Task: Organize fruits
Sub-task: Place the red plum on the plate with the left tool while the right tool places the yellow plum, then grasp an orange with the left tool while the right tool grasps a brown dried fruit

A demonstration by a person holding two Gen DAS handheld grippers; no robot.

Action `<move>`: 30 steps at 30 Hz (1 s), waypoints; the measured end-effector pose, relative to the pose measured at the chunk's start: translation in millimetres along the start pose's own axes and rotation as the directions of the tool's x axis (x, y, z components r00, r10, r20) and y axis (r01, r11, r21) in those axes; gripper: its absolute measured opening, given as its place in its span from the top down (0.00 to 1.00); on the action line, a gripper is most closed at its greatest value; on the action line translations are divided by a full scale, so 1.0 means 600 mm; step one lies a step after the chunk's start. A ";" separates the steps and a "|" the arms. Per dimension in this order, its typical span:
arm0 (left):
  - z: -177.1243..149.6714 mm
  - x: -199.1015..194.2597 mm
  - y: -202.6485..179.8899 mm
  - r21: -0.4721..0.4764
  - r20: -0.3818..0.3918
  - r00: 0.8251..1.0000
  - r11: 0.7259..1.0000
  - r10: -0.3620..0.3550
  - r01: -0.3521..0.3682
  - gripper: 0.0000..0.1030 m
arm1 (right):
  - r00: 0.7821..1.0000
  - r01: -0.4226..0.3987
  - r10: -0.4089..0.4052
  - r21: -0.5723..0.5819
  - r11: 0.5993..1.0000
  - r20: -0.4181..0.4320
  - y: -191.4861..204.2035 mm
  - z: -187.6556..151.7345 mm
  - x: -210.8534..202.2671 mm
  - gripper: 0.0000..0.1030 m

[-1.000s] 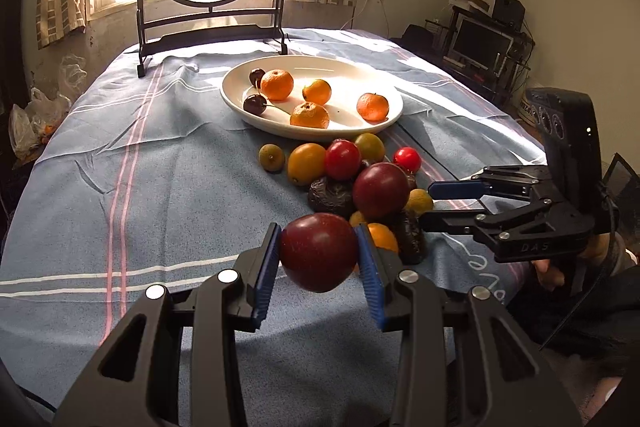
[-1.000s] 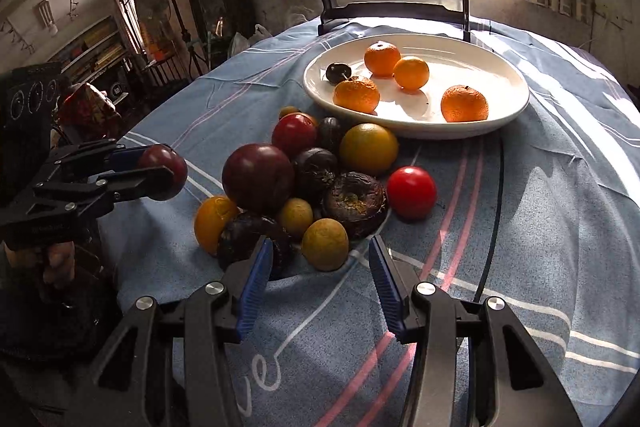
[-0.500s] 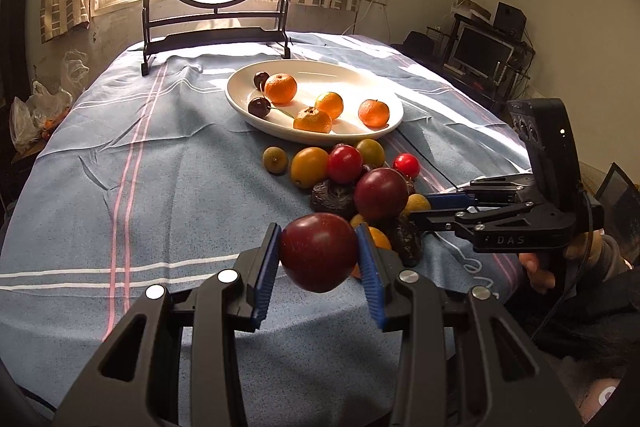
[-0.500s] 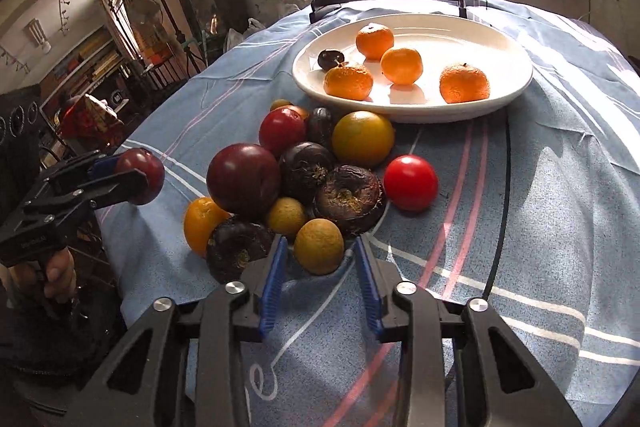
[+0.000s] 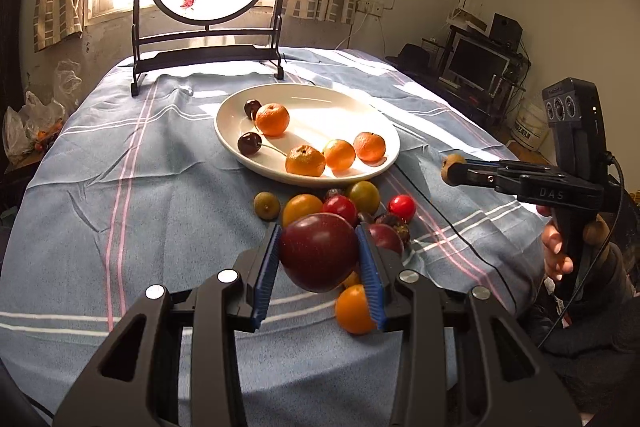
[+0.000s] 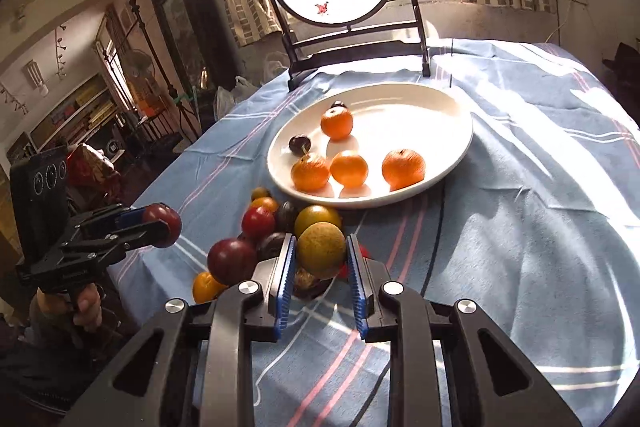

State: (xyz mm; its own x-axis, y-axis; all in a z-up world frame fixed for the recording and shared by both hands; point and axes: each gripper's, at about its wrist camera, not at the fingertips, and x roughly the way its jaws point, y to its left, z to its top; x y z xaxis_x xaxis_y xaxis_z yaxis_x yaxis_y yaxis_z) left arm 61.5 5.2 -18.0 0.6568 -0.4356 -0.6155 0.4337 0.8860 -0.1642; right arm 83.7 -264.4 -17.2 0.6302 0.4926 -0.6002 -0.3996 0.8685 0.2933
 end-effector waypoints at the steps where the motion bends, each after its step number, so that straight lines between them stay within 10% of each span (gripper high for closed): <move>1: 0.013 0.010 0.000 0.003 -0.002 1.000 1.000 -0.006 0.006 0.64 | 1.000 0.009 -0.009 0.002 1.000 0.010 -0.007 0.015 0.003 0.76; 16: 0.168 0.236 0.023 -0.020 -0.119 0.992 0.999 0.042 -0.044 0.61 | 0.996 0.092 -0.092 0.034 0.995 -0.004 -0.061 0.147 0.170 0.74; 21: 0.159 0.189 0.036 -0.049 -0.048 0.998 0.997 0.052 -0.054 0.40 | 0.995 0.090 -0.090 0.017 0.996 0.035 -0.055 0.123 0.136 0.68; 30: 0.030 0.031 0.003 0.027 -0.022 1.000 1.000 0.017 -0.017 0.34 | 0.990 0.124 -0.125 0.022 0.992 0.069 -0.056 0.003 0.044 0.58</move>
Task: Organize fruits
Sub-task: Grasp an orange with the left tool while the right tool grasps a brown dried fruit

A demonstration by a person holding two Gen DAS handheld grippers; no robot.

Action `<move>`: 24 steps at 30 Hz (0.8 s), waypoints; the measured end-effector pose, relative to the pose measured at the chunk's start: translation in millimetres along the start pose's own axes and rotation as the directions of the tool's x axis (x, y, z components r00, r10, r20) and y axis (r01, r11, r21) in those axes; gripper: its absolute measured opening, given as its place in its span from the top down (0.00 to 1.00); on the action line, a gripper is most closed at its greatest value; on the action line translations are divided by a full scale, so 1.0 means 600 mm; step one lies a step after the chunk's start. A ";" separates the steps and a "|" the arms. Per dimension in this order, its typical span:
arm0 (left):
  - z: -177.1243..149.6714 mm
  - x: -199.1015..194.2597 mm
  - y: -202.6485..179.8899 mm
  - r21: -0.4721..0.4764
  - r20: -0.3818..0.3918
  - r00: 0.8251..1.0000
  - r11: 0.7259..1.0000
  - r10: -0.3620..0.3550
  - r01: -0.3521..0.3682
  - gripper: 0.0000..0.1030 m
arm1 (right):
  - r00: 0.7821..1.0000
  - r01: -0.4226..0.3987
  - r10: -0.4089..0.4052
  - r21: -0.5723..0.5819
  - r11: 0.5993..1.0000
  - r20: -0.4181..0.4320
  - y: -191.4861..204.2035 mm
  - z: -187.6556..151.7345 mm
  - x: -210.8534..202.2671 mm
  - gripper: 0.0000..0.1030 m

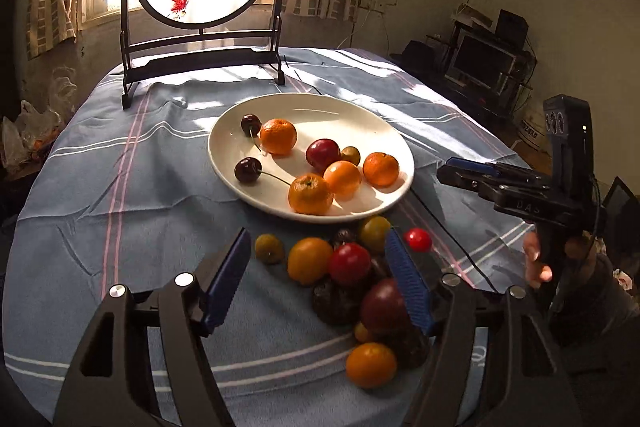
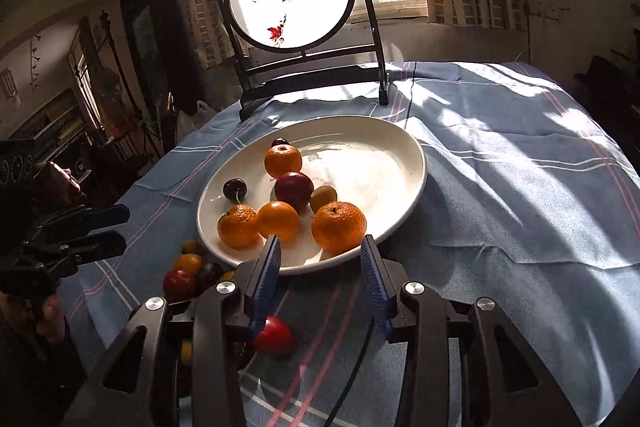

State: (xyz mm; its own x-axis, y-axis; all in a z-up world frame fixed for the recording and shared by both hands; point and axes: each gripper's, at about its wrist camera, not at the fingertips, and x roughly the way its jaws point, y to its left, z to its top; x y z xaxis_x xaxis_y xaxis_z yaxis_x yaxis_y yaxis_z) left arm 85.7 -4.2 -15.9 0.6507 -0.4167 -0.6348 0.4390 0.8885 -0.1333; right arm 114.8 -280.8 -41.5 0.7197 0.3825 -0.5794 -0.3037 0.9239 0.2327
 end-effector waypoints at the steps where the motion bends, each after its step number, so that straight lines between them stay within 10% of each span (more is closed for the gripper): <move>1: -0.017 -0.012 -0.006 0.018 -0.008 1.000 1.000 0.005 -0.005 0.34 | 1.000 -0.007 0.007 0.016 1.000 0.001 -0.004 -0.008 -0.008 0.58; 10: -0.122 -0.018 -0.041 0.057 -0.092 0.995 0.998 -0.028 0.033 0.36 | 1.000 -0.002 0.002 0.029 1.000 0.016 -0.010 -0.031 -0.030 0.53; 24: -0.124 0.010 -0.052 0.040 -0.085 0.993 0.996 -0.079 0.083 0.67 | 0.999 -0.028 0.027 -0.029 0.999 -0.035 0.011 -0.036 -0.020 0.53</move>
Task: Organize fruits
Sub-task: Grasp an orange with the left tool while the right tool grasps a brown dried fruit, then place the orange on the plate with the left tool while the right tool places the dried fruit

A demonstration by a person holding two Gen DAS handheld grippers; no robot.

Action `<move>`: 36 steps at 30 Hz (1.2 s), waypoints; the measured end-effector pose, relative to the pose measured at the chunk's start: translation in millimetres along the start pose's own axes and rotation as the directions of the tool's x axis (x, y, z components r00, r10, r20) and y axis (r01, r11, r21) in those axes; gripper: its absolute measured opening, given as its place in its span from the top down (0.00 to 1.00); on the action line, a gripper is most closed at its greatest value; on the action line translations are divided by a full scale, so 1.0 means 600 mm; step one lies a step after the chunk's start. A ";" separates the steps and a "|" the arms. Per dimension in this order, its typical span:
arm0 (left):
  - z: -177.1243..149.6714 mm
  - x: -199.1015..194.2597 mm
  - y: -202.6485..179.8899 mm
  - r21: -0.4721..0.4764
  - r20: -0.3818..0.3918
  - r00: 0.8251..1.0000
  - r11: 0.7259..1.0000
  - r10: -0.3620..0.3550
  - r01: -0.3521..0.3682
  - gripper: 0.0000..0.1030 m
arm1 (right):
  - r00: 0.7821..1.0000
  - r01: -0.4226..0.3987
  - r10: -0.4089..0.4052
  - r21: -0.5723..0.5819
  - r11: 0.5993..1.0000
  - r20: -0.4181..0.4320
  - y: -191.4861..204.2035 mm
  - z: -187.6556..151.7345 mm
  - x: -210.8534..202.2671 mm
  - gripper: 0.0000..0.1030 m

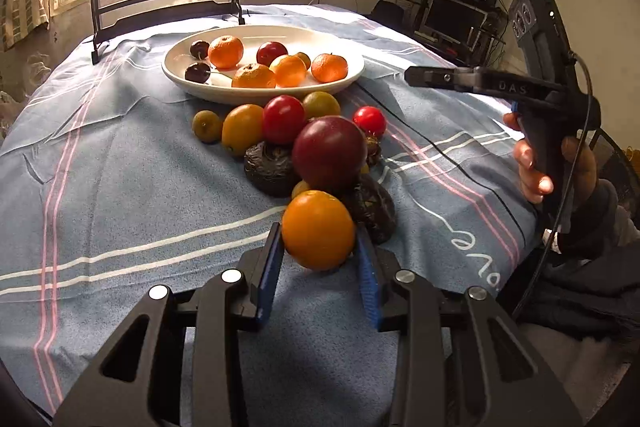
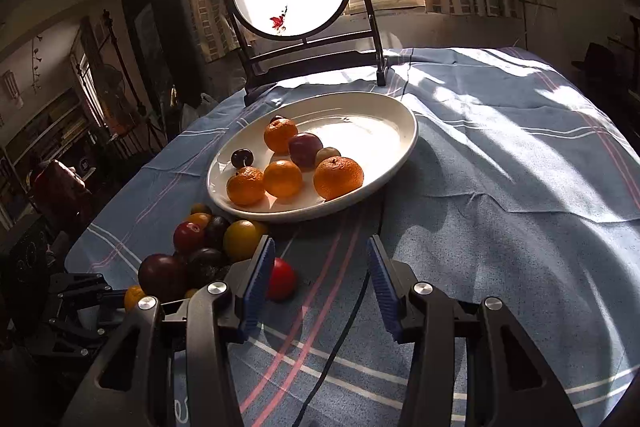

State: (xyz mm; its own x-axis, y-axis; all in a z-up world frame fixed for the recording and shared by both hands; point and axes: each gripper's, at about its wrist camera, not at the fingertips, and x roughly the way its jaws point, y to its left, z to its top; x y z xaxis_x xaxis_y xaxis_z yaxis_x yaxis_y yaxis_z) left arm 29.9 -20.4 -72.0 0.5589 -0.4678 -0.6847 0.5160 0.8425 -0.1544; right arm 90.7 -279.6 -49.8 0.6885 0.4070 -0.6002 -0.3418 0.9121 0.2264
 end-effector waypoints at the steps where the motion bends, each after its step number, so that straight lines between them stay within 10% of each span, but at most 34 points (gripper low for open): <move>1: 0.003 -0.014 0.003 -0.009 0.018 1.000 1.000 0.000 0.000 0.67 | 1.000 -0.014 0.013 -0.024 1.000 -0.013 0.011 -0.003 0.000 0.53; 6: 0.015 -0.078 0.024 -0.058 0.105 0.994 0.998 0.036 -0.030 0.67 | 0.974 -0.211 0.199 -0.108 0.971 -0.111 0.100 -0.041 -0.007 0.43; 8: 0.015 -0.090 0.030 -0.067 0.118 0.992 0.997 0.046 -0.038 0.67 | 0.972 -0.212 0.191 -0.159 0.964 -0.138 0.138 -0.056 -0.003 0.24; 13: 0.010 -0.096 0.033 -0.073 0.117 0.992 0.997 0.048 -0.039 0.67 | 0.972 -0.182 0.141 -0.225 0.957 -0.186 0.185 -0.073 0.022 0.24; 20: 0.005 -0.088 0.042 -0.088 0.103 0.993 0.995 0.050 -0.041 0.66 | 0.962 -0.186 0.142 -0.179 0.966 -0.232 0.189 -0.085 0.044 0.59; 27: 0.015 -0.083 0.053 -0.106 0.113 0.992 0.994 0.052 -0.040 0.66 | 0.965 -0.227 0.212 -0.093 0.969 -0.152 0.153 -0.053 -0.005 0.59; 36: 0.123 -0.020 0.072 -0.085 0.122 0.992 0.996 0.026 -0.016 0.66 | 0.995 -0.100 0.100 0.017 0.995 0.018 0.028 0.078 -0.013 0.59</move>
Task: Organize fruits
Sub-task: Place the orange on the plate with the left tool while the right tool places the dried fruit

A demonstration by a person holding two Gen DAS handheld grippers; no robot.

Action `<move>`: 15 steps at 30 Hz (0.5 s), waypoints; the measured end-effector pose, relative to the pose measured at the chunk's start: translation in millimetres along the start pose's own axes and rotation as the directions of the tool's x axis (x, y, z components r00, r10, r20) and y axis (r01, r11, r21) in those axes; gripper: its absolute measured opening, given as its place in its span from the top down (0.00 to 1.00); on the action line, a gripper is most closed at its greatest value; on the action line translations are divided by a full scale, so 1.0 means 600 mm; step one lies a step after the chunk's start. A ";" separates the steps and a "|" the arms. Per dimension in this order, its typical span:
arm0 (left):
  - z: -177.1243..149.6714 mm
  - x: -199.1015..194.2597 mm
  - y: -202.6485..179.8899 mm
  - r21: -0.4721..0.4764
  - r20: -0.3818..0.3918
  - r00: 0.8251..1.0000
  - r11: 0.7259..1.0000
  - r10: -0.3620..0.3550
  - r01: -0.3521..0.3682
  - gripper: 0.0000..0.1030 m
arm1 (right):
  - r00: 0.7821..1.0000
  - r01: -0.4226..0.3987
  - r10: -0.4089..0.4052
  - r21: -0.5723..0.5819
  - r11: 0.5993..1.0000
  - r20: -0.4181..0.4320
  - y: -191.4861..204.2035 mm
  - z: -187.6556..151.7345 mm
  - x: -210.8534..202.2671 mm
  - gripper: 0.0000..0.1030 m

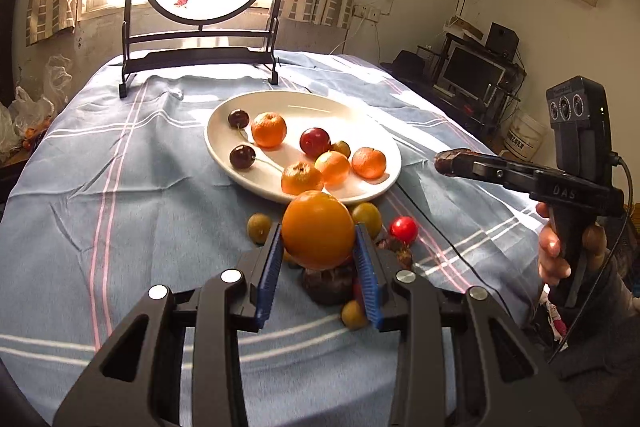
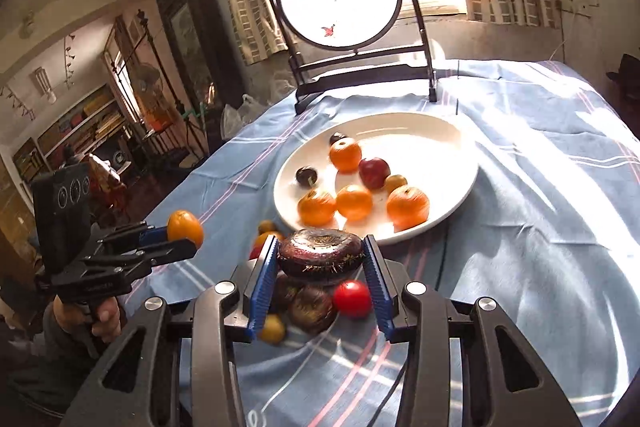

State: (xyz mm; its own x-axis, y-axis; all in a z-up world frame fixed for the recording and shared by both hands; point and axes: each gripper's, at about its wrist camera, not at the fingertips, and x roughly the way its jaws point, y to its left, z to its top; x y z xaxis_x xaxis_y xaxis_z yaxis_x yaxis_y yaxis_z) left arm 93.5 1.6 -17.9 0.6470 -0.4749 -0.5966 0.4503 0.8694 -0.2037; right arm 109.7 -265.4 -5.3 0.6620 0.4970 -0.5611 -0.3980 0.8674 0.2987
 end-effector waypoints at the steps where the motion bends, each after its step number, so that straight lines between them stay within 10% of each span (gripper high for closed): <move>1: 0.017 0.014 -0.001 0.014 0.003 1.000 1.000 0.006 -0.006 0.66 | 1.000 0.020 -0.020 0.008 1.000 0.002 -0.014 0.016 0.013 0.59; 10: 0.122 0.190 0.012 -0.011 -0.122 0.992 0.999 0.030 -0.032 0.66 | 0.995 0.098 -0.095 0.082 0.992 -0.035 -0.093 0.096 0.152 0.58; 15: 0.135 0.204 0.032 -0.088 -0.115 0.993 0.995 0.032 -0.042 0.48 | 0.996 0.088 -0.090 0.085 0.992 0.016 -0.098 0.092 0.137 0.49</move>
State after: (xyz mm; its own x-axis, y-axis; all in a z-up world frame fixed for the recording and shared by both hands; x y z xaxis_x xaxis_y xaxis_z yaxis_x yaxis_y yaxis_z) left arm 231.2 -50.6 -31.7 0.5857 -0.4283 -0.6882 0.3672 0.8971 -0.2458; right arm 222.8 -274.2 -26.6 0.7052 0.4173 -0.5732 -0.2827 0.9069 0.3124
